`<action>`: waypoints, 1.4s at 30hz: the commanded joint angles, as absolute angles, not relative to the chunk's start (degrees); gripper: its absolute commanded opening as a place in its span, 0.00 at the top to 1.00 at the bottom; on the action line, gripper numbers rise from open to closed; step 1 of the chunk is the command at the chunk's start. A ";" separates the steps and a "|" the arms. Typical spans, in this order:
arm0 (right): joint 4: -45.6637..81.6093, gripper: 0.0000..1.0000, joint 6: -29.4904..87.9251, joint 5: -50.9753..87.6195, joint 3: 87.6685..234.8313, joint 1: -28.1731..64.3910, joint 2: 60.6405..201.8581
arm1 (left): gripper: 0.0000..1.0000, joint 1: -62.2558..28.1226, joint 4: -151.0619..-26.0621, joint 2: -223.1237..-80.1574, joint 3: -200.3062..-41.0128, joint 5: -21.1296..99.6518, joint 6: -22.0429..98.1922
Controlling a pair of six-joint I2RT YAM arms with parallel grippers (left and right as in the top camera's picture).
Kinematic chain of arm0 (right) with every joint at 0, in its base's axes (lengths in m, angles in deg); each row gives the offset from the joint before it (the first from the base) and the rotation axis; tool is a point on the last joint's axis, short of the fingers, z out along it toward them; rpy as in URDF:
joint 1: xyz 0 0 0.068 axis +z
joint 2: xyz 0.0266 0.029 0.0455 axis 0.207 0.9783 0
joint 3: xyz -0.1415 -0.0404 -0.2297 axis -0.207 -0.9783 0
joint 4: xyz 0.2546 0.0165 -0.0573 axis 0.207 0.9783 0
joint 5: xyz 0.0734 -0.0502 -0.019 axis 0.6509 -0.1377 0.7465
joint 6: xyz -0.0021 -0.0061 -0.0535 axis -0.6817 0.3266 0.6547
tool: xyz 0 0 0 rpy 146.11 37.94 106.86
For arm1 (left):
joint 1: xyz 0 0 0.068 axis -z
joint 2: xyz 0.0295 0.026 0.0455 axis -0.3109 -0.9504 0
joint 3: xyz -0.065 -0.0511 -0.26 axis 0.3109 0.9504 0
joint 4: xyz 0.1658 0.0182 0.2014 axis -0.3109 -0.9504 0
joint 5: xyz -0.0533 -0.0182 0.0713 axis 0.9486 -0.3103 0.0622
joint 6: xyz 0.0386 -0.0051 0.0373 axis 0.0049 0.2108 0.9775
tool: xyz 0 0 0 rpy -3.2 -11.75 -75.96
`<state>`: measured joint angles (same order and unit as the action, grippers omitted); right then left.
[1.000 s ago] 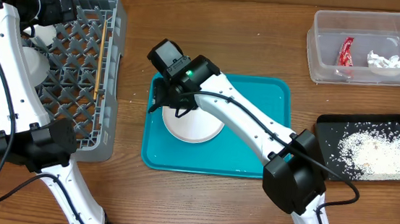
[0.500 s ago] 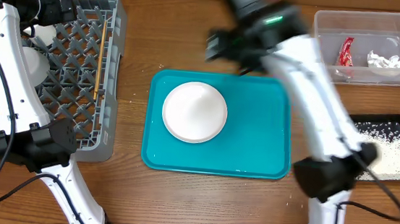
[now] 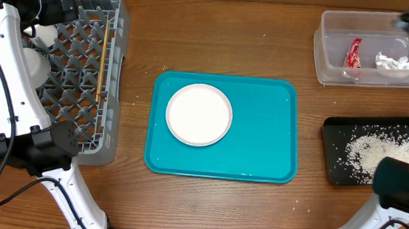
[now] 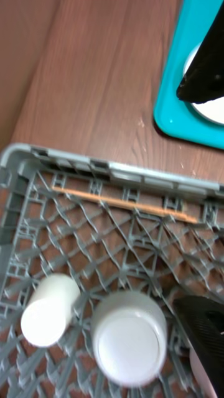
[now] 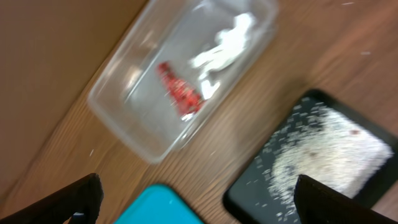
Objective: Sort waste into correct bins and load items into the dishwasher
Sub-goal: 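Reach the left gripper to the plate and grasp its rim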
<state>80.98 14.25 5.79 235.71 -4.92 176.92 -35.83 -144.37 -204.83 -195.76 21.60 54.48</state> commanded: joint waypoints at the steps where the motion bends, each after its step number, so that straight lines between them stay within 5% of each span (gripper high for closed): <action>1: 80.89 0.00 14.64 5.37 236.23 -9.68 176.53 | 0.00 -35.24 -146.95 -205.33 -195.80 31.44 44.86; 9: 80.89 0.00 14.66 5.37 236.23 -15.36 176.53 | 0.00 -25.82 -151.17 -205.35 -192.63 53.75 50.92; 17: 80.89 0.00 14.66 5.37 236.21 -15.82 176.53 | 0.00 -2.21 -147.74 -205.35 -184.00 27.55 48.77; 26: 80.89 0.00 14.66 5.37 236.23 -15.82 176.53 | 0.00 15.55 -140.35 -205.35 -175.11 16.88 44.14; 30: 80.89 0.00 14.64 5.37 236.23 -15.82 176.53 | 0.35 19.99 -136.94 -205.35 -167.80 7.68 33.89; 36: 80.89 0.00 14.66 5.37 236.23 -15.82 176.53 | 0.41 23.34 -129.05 -205.35 -155.22 6.76 31.97; 39: 80.89 0.00 14.64 5.37 236.23 -15.82 176.53 | 0.57 23.97 -126.08 -205.35 -150.41 6.24 29.41; 42: 80.89 0.00 14.64 5.37 236.23 -15.82 176.53 | 0.60 23.99 -124.53 -205.35 -147.35 4.99 27.11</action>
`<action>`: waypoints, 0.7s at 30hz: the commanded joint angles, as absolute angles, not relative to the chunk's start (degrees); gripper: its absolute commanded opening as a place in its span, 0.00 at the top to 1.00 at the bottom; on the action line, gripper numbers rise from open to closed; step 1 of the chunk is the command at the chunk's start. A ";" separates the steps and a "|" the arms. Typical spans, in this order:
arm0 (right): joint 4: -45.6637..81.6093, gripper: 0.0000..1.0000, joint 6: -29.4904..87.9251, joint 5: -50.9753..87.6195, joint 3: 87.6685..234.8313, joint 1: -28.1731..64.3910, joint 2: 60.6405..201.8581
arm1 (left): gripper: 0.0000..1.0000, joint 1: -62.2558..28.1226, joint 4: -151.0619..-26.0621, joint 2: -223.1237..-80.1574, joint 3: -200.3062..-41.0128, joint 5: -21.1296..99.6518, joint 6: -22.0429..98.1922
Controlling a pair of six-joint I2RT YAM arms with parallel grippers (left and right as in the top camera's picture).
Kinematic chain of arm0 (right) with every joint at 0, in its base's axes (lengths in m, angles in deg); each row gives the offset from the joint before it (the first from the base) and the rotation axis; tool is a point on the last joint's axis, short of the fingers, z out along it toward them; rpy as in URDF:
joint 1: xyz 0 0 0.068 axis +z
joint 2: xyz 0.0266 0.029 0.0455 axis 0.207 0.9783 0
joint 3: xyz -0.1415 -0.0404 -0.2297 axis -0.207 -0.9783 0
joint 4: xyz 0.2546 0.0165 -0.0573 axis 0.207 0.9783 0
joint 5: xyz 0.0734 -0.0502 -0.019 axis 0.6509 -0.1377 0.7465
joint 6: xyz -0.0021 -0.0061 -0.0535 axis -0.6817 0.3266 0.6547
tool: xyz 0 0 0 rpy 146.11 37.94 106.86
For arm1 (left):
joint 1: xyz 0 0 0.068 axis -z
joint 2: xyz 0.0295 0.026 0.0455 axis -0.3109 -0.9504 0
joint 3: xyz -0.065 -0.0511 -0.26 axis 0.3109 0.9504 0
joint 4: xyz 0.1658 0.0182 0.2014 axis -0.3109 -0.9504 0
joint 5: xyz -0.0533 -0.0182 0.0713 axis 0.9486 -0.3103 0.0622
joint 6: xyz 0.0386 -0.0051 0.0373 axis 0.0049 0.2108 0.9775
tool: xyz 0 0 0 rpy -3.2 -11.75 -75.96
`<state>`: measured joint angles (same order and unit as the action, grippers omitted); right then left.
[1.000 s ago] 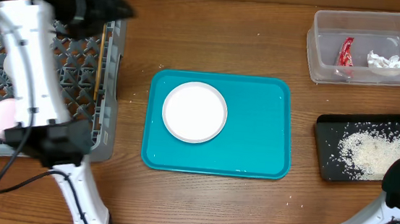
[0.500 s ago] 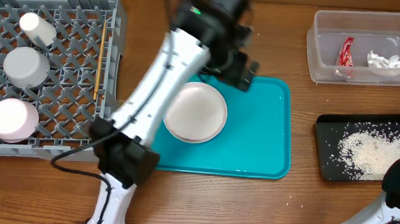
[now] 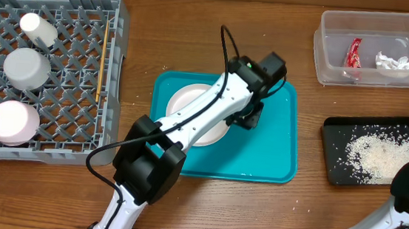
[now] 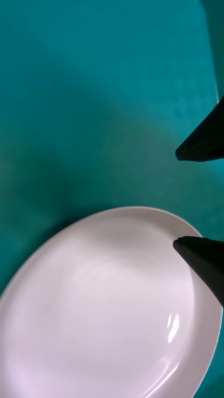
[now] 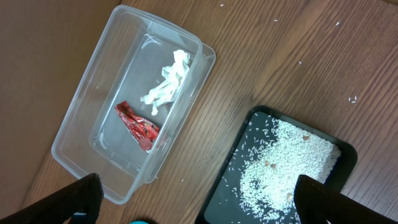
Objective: Sort waste into correct bins and load items into the dishwasher
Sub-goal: 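Reach the left gripper to the plate and grasp its rim, then lift the plate and carry it left over the dish rack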
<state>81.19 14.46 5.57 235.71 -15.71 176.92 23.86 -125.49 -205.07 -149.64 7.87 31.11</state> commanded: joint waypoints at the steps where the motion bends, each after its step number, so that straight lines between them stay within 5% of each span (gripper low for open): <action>1: 80.89 0.00 14.66 5.37 236.23 -15.82 176.53 | 0.59 23.90 -123.92 -205.35 -146.49 4.99 27.14; 13: 80.89 0.00 14.66 5.37 236.23 -15.82 176.53 | 0.60 24.36 -115.59 -205.35 -138.04 5.69 27.38; 21: 80.89 0.00 14.66 5.37 236.23 -15.82 176.53 | 0.78 24.41 -112.18 -205.35 -135.37 5.62 27.31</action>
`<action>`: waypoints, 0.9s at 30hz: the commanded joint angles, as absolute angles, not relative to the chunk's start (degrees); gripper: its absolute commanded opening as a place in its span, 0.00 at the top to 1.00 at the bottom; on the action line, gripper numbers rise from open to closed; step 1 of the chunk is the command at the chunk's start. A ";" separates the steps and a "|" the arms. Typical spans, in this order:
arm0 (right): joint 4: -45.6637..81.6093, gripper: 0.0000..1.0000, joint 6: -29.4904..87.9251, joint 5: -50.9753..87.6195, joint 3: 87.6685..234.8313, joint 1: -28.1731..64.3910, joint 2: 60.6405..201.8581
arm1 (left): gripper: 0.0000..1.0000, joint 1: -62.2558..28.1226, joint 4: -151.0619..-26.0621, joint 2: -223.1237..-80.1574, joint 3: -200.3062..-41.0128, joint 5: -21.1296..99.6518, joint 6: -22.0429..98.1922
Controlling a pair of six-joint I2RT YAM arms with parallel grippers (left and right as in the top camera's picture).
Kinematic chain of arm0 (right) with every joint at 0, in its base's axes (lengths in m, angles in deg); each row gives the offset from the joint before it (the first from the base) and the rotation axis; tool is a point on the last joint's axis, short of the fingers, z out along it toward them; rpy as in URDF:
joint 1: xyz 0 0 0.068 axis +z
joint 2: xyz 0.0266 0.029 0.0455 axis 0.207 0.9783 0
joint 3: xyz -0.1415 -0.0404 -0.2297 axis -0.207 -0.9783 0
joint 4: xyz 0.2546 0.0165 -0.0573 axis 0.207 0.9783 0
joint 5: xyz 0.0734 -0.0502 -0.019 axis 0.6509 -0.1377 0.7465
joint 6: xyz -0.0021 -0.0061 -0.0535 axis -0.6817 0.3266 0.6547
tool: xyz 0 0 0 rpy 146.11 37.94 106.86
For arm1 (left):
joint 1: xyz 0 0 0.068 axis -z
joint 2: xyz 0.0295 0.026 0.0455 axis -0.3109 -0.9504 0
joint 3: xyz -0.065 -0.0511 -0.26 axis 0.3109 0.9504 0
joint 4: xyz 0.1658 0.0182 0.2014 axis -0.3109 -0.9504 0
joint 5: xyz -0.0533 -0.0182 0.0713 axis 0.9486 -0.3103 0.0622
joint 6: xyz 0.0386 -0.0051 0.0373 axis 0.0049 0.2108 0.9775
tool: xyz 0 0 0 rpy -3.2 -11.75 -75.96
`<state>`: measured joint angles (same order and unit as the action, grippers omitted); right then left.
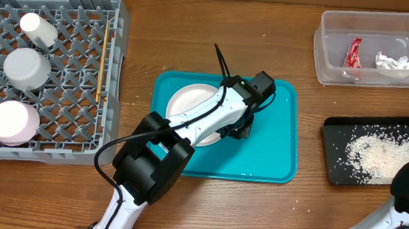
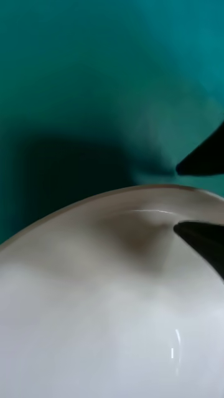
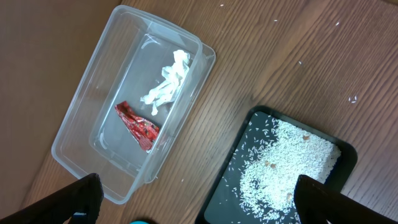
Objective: Sort waste into correct bins and load items into the dishwasher
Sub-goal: 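Lift the plate and carry it left over the dish rack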
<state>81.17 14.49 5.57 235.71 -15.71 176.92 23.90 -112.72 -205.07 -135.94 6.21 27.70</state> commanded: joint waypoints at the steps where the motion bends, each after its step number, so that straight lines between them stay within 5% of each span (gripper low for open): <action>1: 80.89 0.00 14.64 5.37 236.21 -15.82 176.53 | 0.80 24.41 -111.83 -205.35 -135.37 5.65 27.31; 4: 80.89 0.00 14.66 5.37 236.23 -15.82 176.53 | 0.96 24.41 -111.00 -205.35 -135.37 5.69 27.31; 14: 80.89 0.00 14.66 5.37 236.21 -15.82 176.53 | 0.96 21.17 -122.15 -204.85 -150.54 10.28 30.96; 20: 80.89 0.00 14.66 5.37 236.23 -15.82 176.53 | 0.96 13.48 -135.92 -203.21 -172.26 15.09 31.81; 27: 80.89 0.00 14.64 5.37 236.21 -15.82 176.53 | 0.96 0.15 -135.98 -198.01 -181.64 28.86 42.26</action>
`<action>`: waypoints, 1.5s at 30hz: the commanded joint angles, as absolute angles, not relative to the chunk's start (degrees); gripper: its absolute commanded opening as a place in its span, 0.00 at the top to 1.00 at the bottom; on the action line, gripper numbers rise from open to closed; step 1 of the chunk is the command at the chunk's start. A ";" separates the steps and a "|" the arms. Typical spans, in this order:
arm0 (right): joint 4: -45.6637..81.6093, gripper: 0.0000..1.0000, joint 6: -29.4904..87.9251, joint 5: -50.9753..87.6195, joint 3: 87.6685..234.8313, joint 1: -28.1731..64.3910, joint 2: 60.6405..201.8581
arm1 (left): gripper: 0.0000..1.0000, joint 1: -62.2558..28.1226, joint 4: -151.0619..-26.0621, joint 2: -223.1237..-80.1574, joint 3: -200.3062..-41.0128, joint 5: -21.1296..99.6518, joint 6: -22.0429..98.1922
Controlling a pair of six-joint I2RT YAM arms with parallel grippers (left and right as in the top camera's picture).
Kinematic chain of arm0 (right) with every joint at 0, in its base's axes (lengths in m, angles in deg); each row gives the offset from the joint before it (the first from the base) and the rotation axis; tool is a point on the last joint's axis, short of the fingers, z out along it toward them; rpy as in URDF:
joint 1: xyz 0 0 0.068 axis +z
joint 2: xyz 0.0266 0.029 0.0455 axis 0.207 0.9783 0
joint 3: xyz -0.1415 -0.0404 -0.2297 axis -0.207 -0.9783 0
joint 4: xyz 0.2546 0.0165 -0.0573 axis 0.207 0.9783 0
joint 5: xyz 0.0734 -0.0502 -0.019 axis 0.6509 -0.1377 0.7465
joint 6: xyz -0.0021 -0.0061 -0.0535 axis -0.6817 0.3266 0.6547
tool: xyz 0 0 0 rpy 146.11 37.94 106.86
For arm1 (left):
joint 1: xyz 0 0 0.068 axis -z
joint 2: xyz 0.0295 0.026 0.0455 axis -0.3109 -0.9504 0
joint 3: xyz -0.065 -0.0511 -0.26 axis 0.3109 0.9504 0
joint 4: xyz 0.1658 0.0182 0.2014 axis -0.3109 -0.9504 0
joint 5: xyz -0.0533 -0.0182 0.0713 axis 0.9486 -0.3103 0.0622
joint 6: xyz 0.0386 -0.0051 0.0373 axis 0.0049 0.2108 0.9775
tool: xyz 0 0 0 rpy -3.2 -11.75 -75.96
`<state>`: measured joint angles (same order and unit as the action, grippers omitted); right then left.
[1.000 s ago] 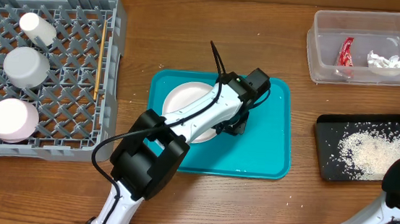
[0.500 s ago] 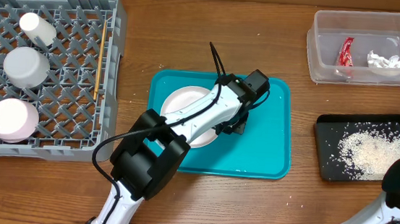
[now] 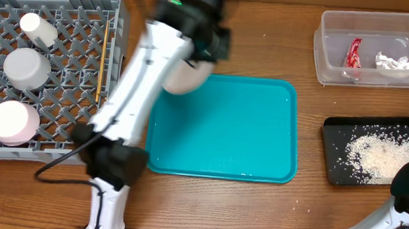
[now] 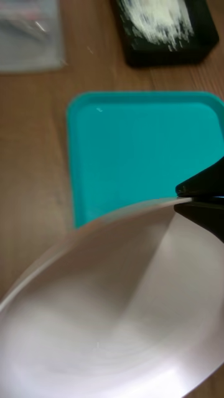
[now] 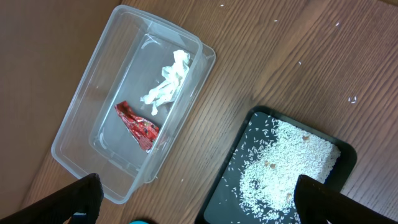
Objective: Sort waste into correct bins and load items into the dishwasher
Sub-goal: 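Lift the plate and carry it left over the dish rack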
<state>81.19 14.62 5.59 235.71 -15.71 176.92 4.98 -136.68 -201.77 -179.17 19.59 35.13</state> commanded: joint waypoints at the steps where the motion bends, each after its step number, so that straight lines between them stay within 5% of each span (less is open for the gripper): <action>1: 80.89 0.00 14.66 5.37 236.23 -15.82 176.53 | 0.96 -2.00 -135.19 -197.51 -181.64 32.59 44.95; 4: 80.89 0.00 14.64 5.37 236.23 -15.82 176.53 | 0.96 -9.84 -134.04 -197.25 -181.64 44.88 50.65; 12: 80.89 0.00 14.64 5.37 236.23 -15.82 176.53 | 0.96 -24.86 -136.05 -197.68 -181.51 51.76 64.10; 26: 80.89 0.00 14.66 5.37 236.23 -15.82 176.53 | 0.96 -28.49 -136.99 -197.84 -177.33 56.81 95.02; 45: 80.89 0.00 14.66 5.37 236.23 -15.82 176.53 | 0.96 -39.26 -127.78 -197.84 -160.77 74.89 95.53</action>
<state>81.15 14.62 5.59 235.71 -15.71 176.92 -38.26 -128.51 -198.40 -163.13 68.09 94.04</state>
